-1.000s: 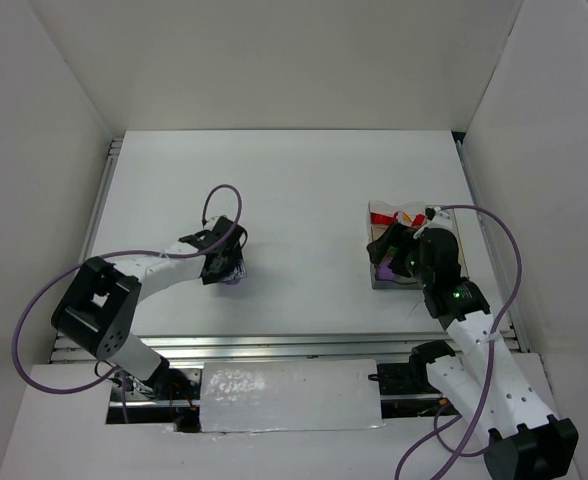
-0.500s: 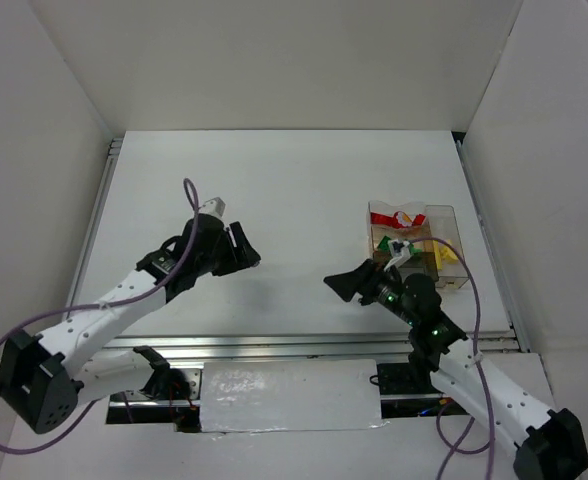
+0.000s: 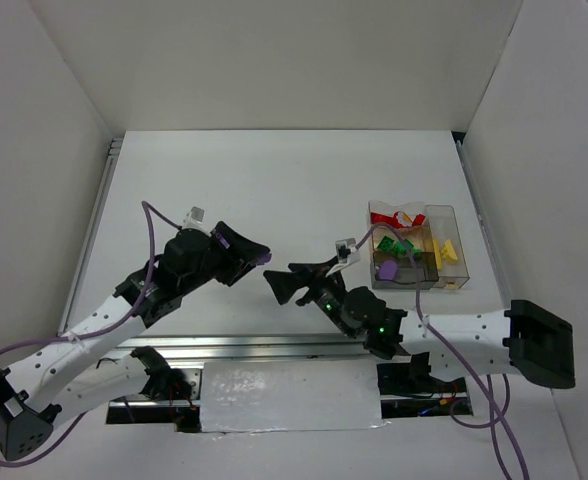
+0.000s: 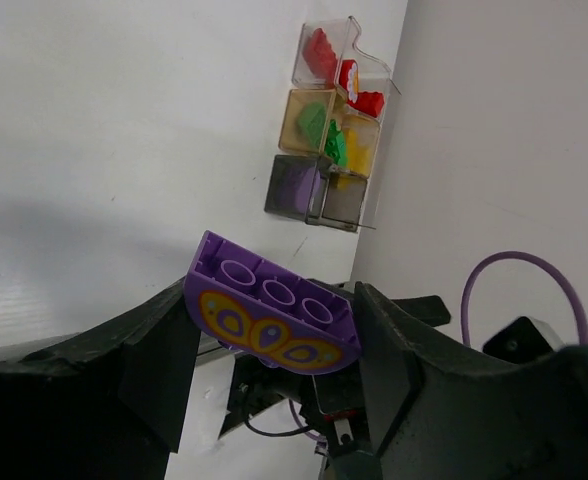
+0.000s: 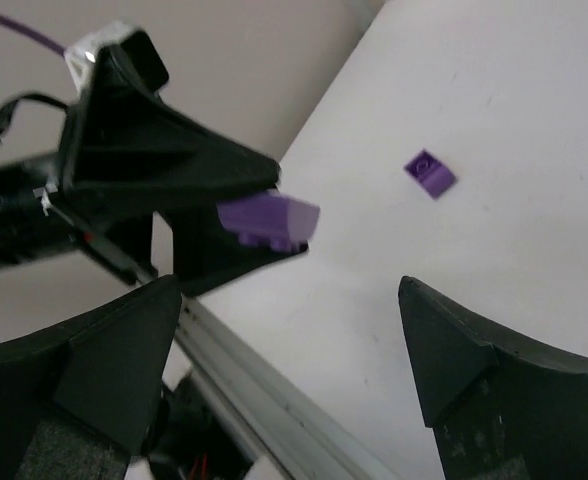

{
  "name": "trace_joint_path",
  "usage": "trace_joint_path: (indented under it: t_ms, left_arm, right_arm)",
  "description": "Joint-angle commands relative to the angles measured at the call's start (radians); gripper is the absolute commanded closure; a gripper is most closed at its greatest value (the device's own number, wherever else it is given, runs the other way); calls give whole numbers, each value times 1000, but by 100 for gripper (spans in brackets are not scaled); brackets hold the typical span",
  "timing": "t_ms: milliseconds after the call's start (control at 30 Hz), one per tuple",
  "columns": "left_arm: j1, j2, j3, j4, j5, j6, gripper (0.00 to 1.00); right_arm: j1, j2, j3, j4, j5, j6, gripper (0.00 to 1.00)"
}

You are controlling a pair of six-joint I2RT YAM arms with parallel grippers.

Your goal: Sort the legos into containers by color

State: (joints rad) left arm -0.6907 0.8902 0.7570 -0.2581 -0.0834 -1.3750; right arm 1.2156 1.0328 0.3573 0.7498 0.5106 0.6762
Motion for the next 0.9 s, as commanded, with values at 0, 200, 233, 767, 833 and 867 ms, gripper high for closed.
trace_joint_path:
  t_ms: [0, 200, 233, 767, 833, 867]
  left_arm:
    - [-9, -22, 5, 33, -27, -124, 100]
    - [-18, -31, 25, 0, -50, -137, 100]
    - [-18, -33, 22, 0, -49, -142, 100]
    - [-18, -36, 42, 28, -42, -125, 100]
    - [-20, -33, 33, 54, -12, -127, 100]
    - [-18, -30, 31, 60, -6, -128, 100]
  right_arm:
    - [47, 93, 129, 203, 261, -139, 4]
    - [55, 231, 265, 201, 309, -234, 7]
    - [53, 255, 279, 195, 309, -236, 7]
    - [67, 342, 285, 266, 316, -254, 10]
    - [65, 368, 315, 263, 309, -276, 12]
    - [58, 386, 330, 250, 307, -274, 15]
